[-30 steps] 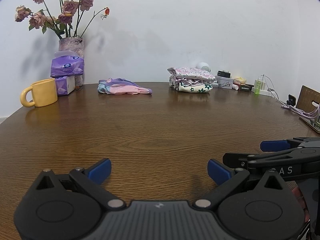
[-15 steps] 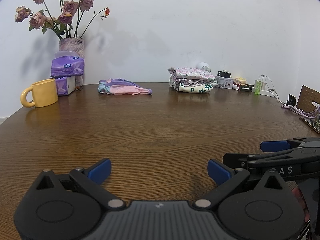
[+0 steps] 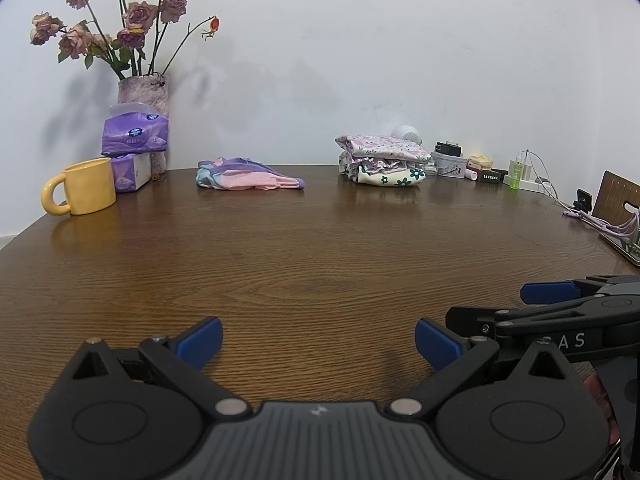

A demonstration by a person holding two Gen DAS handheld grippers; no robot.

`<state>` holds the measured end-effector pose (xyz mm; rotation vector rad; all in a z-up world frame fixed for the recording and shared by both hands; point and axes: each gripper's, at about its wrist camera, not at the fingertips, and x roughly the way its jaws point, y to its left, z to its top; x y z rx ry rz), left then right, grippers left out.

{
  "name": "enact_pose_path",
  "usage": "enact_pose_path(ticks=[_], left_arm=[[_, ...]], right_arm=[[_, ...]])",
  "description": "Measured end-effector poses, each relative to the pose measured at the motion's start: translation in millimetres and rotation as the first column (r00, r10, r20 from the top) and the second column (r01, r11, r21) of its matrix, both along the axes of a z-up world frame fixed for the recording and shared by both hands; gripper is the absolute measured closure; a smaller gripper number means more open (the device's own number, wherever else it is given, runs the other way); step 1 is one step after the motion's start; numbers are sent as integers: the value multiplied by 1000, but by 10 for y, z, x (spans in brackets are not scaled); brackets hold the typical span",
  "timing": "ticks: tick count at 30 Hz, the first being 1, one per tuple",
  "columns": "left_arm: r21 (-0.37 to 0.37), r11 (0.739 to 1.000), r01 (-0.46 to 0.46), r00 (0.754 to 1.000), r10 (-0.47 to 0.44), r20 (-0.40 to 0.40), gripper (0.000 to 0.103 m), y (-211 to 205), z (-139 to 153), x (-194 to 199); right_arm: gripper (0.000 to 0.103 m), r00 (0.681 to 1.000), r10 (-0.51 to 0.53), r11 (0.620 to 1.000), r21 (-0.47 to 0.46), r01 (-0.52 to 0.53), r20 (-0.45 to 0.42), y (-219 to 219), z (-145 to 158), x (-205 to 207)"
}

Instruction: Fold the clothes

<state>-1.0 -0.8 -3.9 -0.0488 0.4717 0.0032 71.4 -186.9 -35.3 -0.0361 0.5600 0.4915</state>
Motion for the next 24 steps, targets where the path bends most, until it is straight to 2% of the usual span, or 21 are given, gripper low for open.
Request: enact_pose_path(ticks=[24], left_arm=[[-2, 1000, -4, 1000, 4, -10, 0, 2, 7, 15]], right_arm=[[0, 1000, 4, 1000, -1, -4, -12, -19, 6, 16]])
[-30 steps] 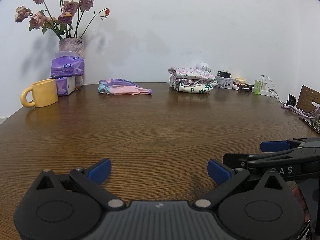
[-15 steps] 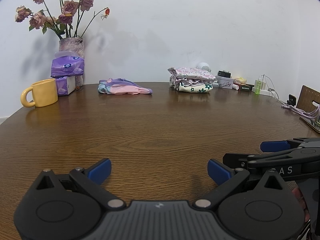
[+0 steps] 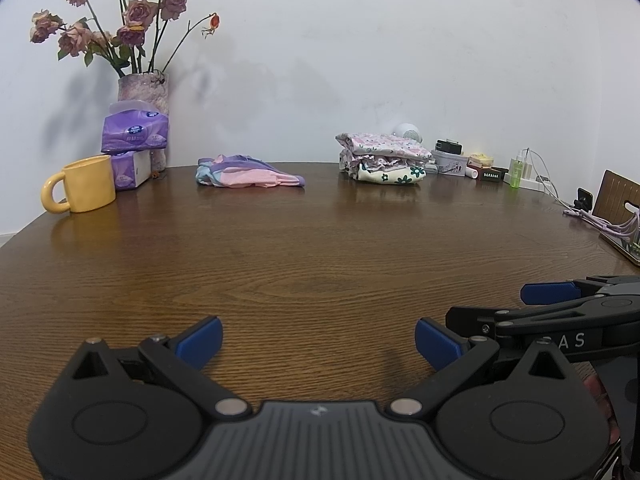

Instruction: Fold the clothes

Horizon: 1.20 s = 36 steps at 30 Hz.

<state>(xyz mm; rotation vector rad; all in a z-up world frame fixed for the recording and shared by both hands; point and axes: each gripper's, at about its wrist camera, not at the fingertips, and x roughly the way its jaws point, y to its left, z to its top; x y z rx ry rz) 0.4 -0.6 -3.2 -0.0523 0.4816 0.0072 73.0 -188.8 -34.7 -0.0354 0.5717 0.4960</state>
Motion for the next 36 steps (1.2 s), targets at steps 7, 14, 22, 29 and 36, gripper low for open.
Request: enact_pose_path(ticks=[7, 14, 22, 29, 36], left_arm=[[-1, 1000, -1, 1000, 1, -2, 0, 5, 5, 4], [0, 1000, -6, 1000, 6, -2, 0, 0, 3, 4], [1, 1000, -9, 1000, 9, -1, 0, -1, 2, -1], [2, 1000, -10, 1000, 10, 2, 0, -6, 0, -7], [2, 1000, -18, 1000, 18, -1, 0, -8, -4, -15]], right_arm=[[0, 1000, 1, 1000, -1, -1, -4, 5, 2, 8], [0, 1000, 1, 1000, 0, -1, -3, -1, -1, 2], [0, 1000, 1, 1000, 1, -1, -1, -1, -1, 1], [0, 1000, 2, 1000, 2, -2, 0, 1, -5, -6], [0, 1000, 2, 1000, 3, -2, 1, -5, -7, -4]])
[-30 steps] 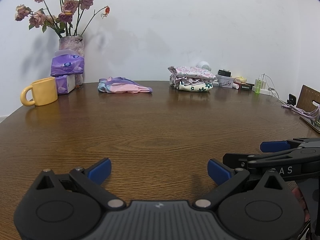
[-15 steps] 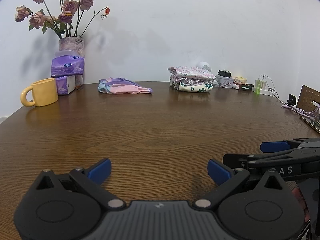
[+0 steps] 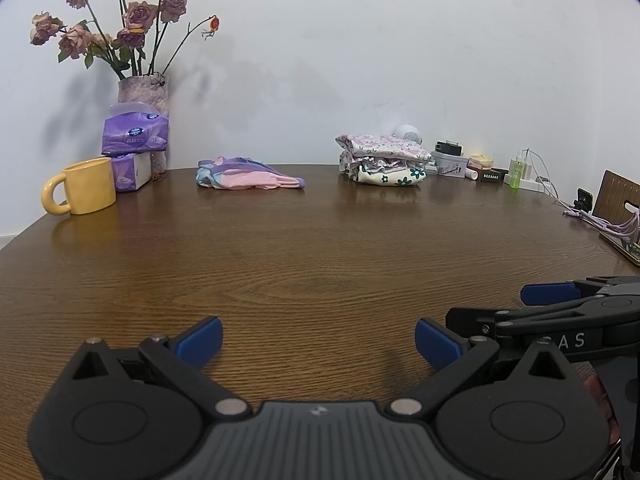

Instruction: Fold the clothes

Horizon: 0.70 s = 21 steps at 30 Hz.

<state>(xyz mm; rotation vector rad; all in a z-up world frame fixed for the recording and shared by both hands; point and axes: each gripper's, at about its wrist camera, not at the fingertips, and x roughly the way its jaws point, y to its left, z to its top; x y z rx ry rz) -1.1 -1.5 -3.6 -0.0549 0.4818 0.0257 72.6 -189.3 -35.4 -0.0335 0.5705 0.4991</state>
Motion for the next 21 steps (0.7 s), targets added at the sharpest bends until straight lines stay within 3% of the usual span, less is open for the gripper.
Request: enact_pose_path(ticks=[21], left_arm=[[2, 1000, -4, 1000, 4, 0, 0, 10, 10, 3]], right_arm=[[0, 1000, 1, 1000, 1, -1, 0, 0, 7, 0]])
